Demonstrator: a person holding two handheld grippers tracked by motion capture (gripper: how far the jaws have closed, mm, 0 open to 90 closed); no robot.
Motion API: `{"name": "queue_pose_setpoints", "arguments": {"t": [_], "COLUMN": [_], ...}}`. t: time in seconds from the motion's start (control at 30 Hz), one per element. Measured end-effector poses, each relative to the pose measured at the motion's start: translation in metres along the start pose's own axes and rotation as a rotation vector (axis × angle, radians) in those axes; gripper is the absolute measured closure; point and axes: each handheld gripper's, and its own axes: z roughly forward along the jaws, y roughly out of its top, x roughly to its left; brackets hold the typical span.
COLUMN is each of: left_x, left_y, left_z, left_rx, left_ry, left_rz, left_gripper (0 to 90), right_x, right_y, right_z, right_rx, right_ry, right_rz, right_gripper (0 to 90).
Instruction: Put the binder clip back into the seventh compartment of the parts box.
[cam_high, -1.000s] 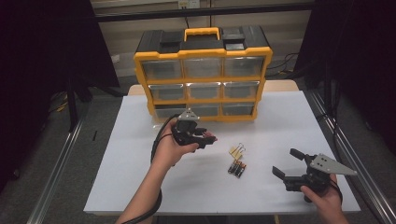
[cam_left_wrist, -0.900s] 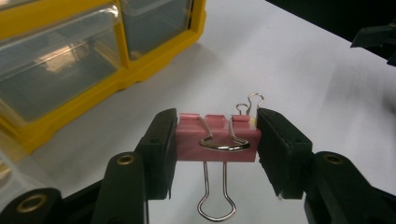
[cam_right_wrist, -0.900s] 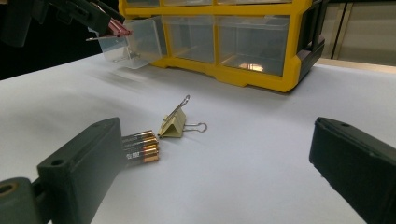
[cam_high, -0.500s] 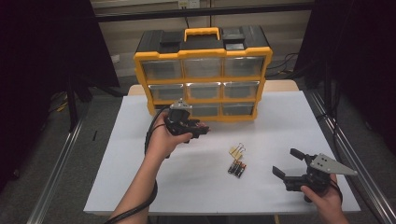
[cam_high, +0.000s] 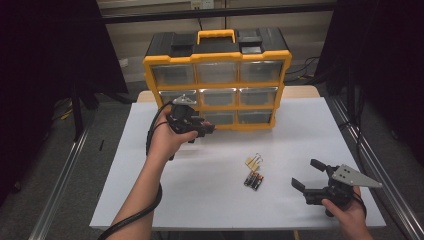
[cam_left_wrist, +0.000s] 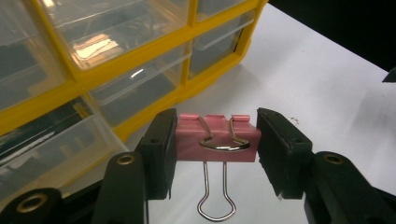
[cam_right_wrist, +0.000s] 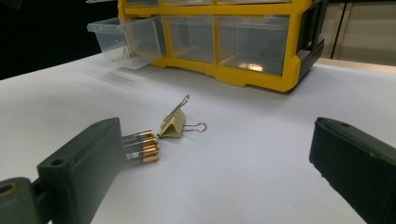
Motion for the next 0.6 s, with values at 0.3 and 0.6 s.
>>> {"name": "queue_pose_setpoints", "arguments": {"t": [0.3,0.6], "left_x": [0.012,0.025], "left_y": [0.006,0.009], "left_z": [-0.007,-0.010], "left_rx": [-0.013,-0.019], "left_ry": [0.034,0.077], "left_rz": [-0.037,-0.083], "left_gripper": [50.1,50.1], "right_x": [0.000,0.000], "right_y": [0.000,0.000], "right_z": [0.000,0.000], "right_rx": [0.003,0.000], "right_ry": [0.003,-0.002], "right_rz": [-0.007,0.001], "right_gripper": [2.5,2.5]}}
